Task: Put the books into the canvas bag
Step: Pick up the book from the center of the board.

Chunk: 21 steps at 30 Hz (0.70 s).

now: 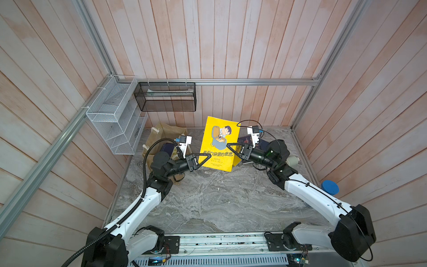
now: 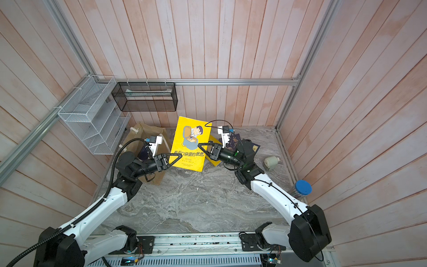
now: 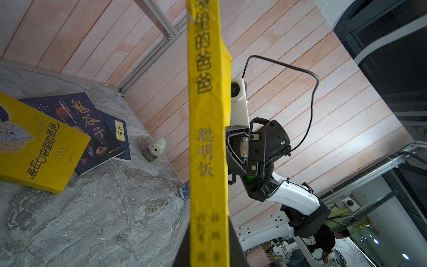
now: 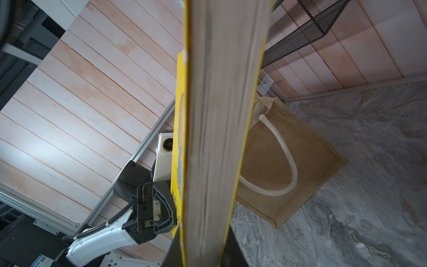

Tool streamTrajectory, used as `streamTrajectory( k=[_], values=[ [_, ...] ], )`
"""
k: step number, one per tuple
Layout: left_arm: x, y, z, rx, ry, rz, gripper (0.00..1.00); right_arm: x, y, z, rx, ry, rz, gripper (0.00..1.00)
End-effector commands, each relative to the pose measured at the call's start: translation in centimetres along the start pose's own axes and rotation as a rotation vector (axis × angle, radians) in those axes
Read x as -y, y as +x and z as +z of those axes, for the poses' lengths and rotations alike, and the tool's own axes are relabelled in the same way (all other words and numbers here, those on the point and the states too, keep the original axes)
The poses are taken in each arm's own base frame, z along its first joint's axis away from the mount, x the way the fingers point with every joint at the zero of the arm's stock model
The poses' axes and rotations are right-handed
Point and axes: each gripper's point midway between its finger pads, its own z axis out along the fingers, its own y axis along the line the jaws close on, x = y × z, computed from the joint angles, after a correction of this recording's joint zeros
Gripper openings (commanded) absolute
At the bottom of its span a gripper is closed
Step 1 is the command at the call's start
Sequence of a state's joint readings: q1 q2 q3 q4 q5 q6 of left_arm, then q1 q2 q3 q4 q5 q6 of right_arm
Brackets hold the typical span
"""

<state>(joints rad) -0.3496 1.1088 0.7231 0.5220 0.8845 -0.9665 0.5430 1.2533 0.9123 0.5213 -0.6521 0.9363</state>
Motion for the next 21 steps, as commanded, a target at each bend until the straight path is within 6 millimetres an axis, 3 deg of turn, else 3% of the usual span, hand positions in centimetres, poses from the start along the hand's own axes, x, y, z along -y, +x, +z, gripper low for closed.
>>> streamTrajectory(
  k=[1, 2, 4, 7, 11, 17, 18, 21],
  values=[
    [2.1, -1.2, -0.4, 0.015, 0.05, 0.076, 0.06, -0.3, -0.4, -0.7, 0.031, 0.018, -0.059, 0.05],
    [2.1, -1.2, -0.5, 0.01, 0.05, 0.076, 0.1, -0.3, -0.5, -0.8, 0.033, 0.022, -0.066, 0.03],
    [2.2, -1.5, -0.6, -0.001, 0.047, 0.083, 0.32, -0.3, -0.3, -0.8, 0.025, 0.028, -0.077, 0.0],
    [1.8, -2.4, -0.7, -0.022, 0.022, 0.085, 0.43, -0.2, 0.0, -0.5, -0.002, 0.041, -0.092, 0.0],
    [1.7, -3.8, -0.6, -0.042, 0.017, 0.087, 0.47, -0.6, 0.7, 0.1, -0.041, 0.047, -0.121, 0.0],
    [-0.7, -4.6, 0.1, -0.062, -0.091, 0.062, 0.48, -1.2, 0.9, 0.8, -0.057, 0.029, -0.134, 0.0],
    [-0.8, -4.6, 0.1, -0.063, -0.089, 0.063, 0.47, -1.2, 1.0, 0.9, -0.061, 0.026, -0.134, 0.0],
    [-0.3, -4.8, 0.1, -0.063, -0.069, 0.072, 0.27, -1.0, 0.9, 1.2, -0.065, 0.027, -0.134, 0.0]
  ],
)
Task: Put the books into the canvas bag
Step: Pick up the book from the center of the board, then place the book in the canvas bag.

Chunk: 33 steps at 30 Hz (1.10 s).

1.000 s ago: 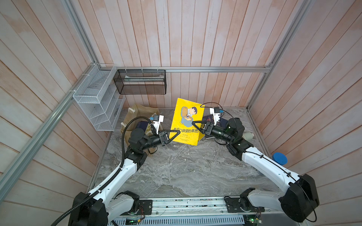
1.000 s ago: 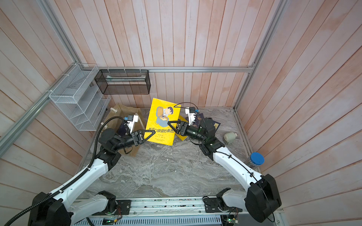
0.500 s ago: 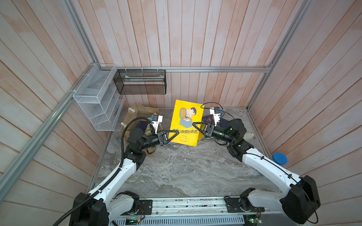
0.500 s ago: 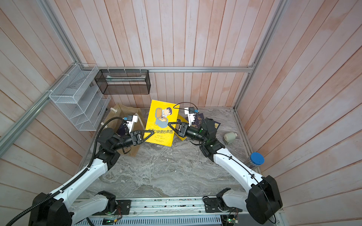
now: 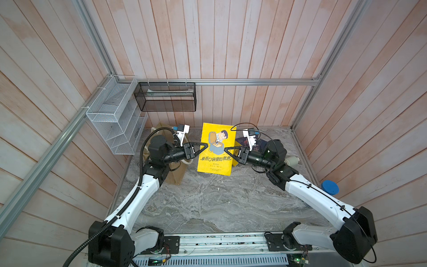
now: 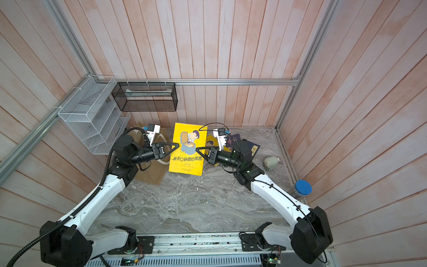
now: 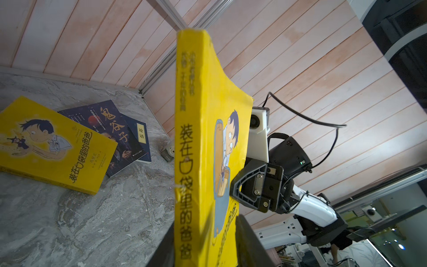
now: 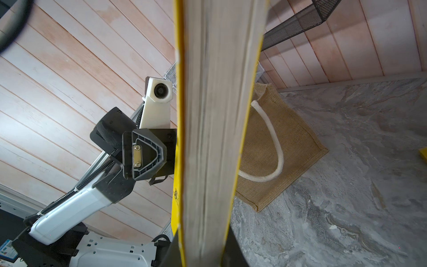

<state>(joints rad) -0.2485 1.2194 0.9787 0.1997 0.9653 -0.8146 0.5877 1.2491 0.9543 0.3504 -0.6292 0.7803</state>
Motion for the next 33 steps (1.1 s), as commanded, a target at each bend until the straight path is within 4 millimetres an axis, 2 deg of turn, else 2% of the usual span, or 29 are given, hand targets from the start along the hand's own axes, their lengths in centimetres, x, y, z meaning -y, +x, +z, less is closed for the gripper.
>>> streamTrajectory(
  k=[1, 4, 5, 8, 10, 12, 15, 19, 24, 29, 33],
  values=[
    [1.4, -0.7, -0.2, -0.003, 0.028, 0.064, 0.2, -1.3, -1.3, 0.5, 0.02, -0.03, -0.054, 0.0],
    [1.5, -1.4, -0.9, 0.015, 0.015, 0.076, 0.0, -0.7, -1.3, 1.0, 0.013, -0.019, -0.037, 0.01],
    [1.6, -1.8, -1.2, 0.024, 0.008, 0.083, 0.0, -0.6, -1.4, 1.2, 0.011, -0.018, -0.033, 0.04],
    [1.7, -3.3, -2.6, 0.055, -0.033, 0.119, 0.0, -0.1, -1.6, 1.9, 0.006, -0.011, -0.017, 0.26],
    [1.7, -4.8, -3.9, 0.075, -0.096, 0.155, 0.0, 0.3, -2.0, 2.5, 0.007, -0.001, -0.009, 0.35],
    [1.3, -6.4, -5.2, 0.103, -0.188, 0.188, 0.0, 1.2, -2.4, 3.2, 0.006, 0.046, -0.003, 0.38],
    [0.7, -9.2, -7.9, 0.164, -0.345, 0.243, 0.0, 4.3, -2.4, 4.6, 0.004, 0.187, 0.007, 0.4],
    [-0.4, -12.5, -11.7, 0.248, -0.582, 0.326, 0.0, 6.5, -1.8, 8.2, -0.058, 0.32, 0.014, 0.41],
    [-1.4, -15.6, -15.1, 0.287, -0.851, 0.464, 0.0, 6.1, -0.7, 13.8, -0.11, 0.376, -0.008, 0.46],
    [-2.3, -17.1, -17.1, 0.261, -1.025, 0.587, 0.0, 5.4, 0.8, 19.4, -0.177, 0.384, -0.032, 0.52],
    [-4.5, -17.1, -17.7, 0.225, -1.1, 0.615, 0.0, 5.5, 1.9, 23.2, -0.222, 0.374, -0.022, 0.54]
  ],
)
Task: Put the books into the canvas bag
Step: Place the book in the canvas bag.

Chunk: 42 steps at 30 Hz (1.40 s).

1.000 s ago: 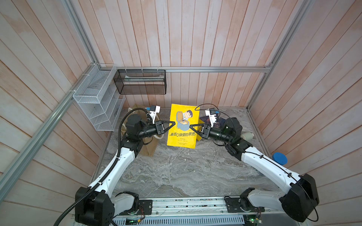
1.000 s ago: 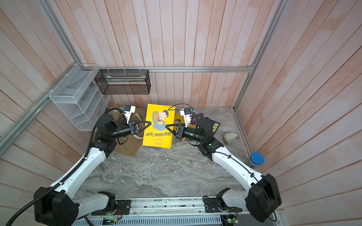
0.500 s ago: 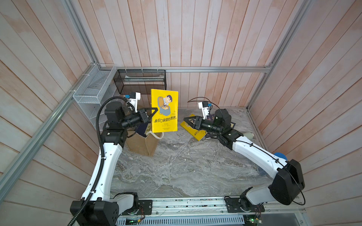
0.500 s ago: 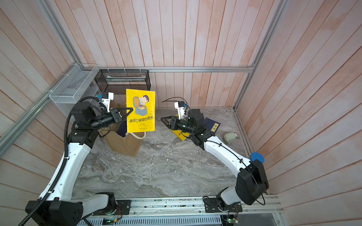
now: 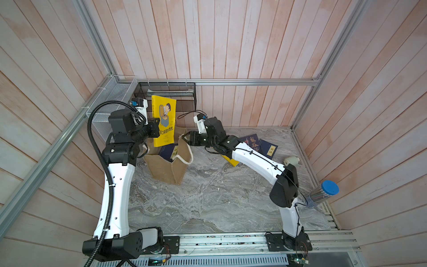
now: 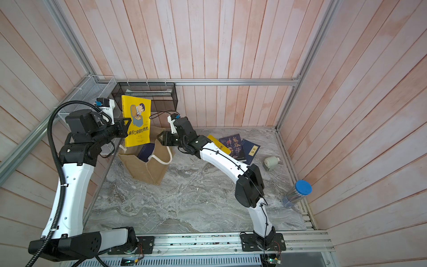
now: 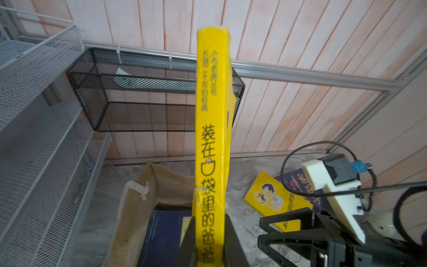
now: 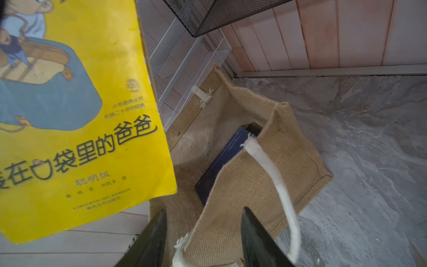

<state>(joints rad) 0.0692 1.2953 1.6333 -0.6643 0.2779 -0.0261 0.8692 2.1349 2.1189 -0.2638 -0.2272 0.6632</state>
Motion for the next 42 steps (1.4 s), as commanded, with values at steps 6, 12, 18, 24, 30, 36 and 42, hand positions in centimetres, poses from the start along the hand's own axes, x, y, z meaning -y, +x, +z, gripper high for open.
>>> streamTrajectory(
  k=[6, 12, 18, 24, 30, 36, 42],
  values=[
    [-1.6, 2.6, 2.3, -0.049, -0.05, 0.091, 0.0, 1.5, 2.8, 4.2, -0.114, 0.114, 0.007, 0.54],
    [-1.8, 6.2, 3.1, -0.141, -0.038, 0.064, 0.0, 2.8, 5.5, 4.4, -0.169, 0.153, 0.024, 0.54],
    [-1.7, 8.5, 2.8, -0.226, -0.029, 0.04, 0.0, 3.2, 5.6, 3.5, -0.175, 0.176, -0.006, 0.3],
    [-1.4, 9.8, 2.5, -0.319, -0.018, 0.017, 0.0, 2.6, 3.9, 2.5, -0.136, 0.166, -0.039, 0.0],
    [-0.8, 10.4, 2.4, -0.383, -0.007, 0.009, 0.0, 1.9, 1.7, 1.2, -0.086, 0.127, -0.045, 0.0],
    [-0.1, 11.7, 3.2, -0.439, 0.03, -0.004, 0.0, 1.5, 1.0, 0.9, -0.085, 0.076, -0.04, 0.0],
    [0.5, 12.1, 3.9, -0.477, 0.057, 0.013, 0.0, 1.6, 0.9, 0.9, -0.089, 0.075, -0.037, 0.0]
  ],
)
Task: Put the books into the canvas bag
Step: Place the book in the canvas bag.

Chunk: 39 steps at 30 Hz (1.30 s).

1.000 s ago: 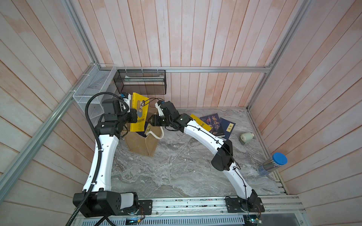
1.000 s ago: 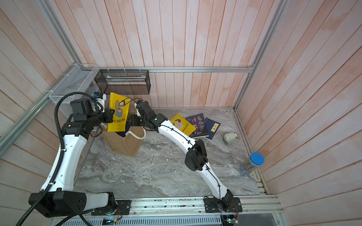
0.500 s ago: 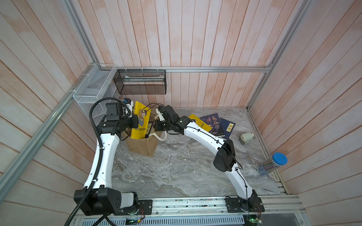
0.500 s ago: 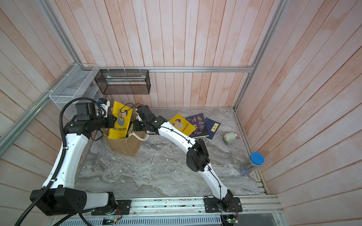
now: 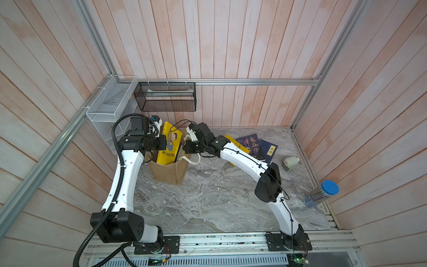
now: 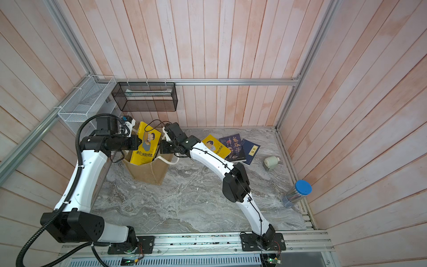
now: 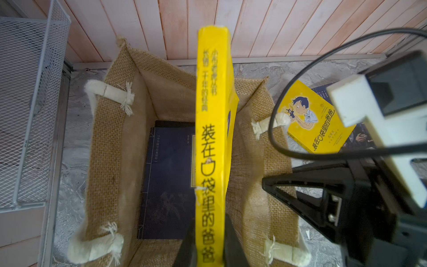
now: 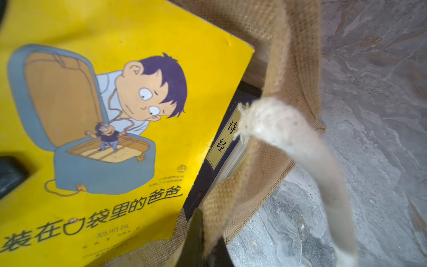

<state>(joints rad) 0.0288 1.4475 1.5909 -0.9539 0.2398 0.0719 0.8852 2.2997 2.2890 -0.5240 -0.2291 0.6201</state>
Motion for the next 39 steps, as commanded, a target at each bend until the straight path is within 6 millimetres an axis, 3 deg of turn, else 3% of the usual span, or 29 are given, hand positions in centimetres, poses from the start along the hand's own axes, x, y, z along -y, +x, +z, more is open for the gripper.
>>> streamTrajectory(
  k=[1, 4, 13, 22, 31, 39],
  values=[
    [1.3, -0.3, -0.5, -0.006, 0.05, 0.03, 0.0, -2.3, -4.3, -3.8, 0.124, -0.06, -0.043, 0.0],
    [1.7, -0.2, 0.5, -0.026, 0.086, 0.023, 0.0, -2.4, -4.4, -3.7, 0.123, -0.069, -0.044, 0.0],
    [1.6, 1.8, 6.0, -0.136, 0.167, 0.027, 0.0, -2.4, -3.5, -2.8, 0.085, -0.089, -0.036, 0.0],
    [-0.7, 3.2, 10.5, -0.198, 0.113, 0.025, 0.0, -1.8, -3.1, -2.1, 0.072, -0.074, -0.042, 0.0],
    [-2.3, 2.0, 10.1, -0.145, 0.013, 0.038, 0.11, -1.7, -3.0, -1.7, 0.067, -0.077, -0.044, 0.0],
    [-2.9, -0.3, 7.7, -0.048, -0.053, 0.052, 0.33, -1.8, -3.3, -2.2, 0.077, -0.07, -0.048, 0.02]
  ],
)
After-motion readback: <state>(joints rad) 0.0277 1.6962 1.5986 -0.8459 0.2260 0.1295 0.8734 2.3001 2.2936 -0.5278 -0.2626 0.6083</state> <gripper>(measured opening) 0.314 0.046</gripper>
